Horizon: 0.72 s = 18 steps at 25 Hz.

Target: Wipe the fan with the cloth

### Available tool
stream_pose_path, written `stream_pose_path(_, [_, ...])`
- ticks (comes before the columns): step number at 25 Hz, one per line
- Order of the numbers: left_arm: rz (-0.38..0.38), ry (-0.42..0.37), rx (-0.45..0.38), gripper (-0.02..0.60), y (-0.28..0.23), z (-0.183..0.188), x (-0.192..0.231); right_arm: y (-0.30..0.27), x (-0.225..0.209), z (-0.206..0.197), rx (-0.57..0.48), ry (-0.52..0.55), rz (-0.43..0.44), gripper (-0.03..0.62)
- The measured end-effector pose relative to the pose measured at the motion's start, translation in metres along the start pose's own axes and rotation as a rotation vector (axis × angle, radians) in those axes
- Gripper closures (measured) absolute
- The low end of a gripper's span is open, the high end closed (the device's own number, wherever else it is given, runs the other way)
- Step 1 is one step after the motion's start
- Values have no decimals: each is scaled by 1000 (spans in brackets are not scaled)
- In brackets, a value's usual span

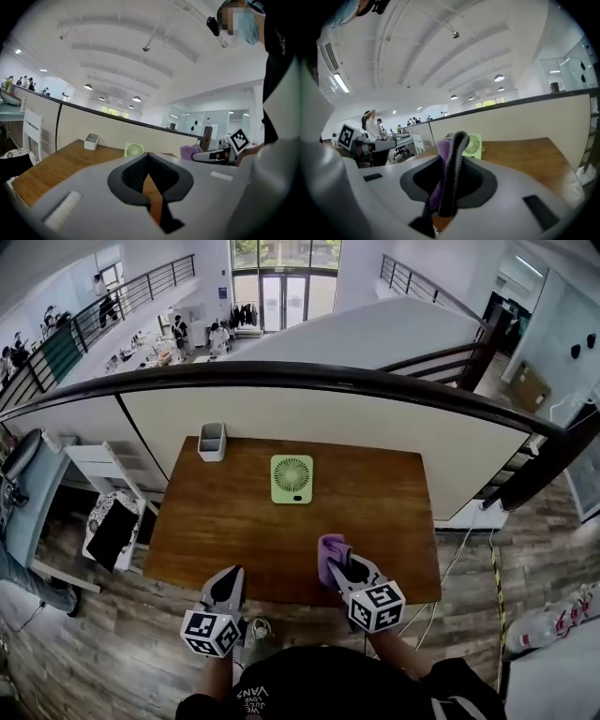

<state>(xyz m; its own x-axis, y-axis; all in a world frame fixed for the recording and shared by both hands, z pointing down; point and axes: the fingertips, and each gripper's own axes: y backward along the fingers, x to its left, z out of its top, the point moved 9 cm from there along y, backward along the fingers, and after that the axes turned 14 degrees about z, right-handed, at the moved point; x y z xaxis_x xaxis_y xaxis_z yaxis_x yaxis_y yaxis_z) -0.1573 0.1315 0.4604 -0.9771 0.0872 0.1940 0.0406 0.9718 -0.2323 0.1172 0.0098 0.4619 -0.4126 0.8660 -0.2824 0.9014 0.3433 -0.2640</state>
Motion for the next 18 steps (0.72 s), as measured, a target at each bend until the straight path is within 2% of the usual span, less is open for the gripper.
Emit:
stream_pose_path(10, [-215,-65,88,569,-71,24,88,-78,26,11,-71,-53,-180,501])
stream_pose_path(18, [-349,-68,159,569,-116,14,108,-103,31,8,-58,-74,-272,502])
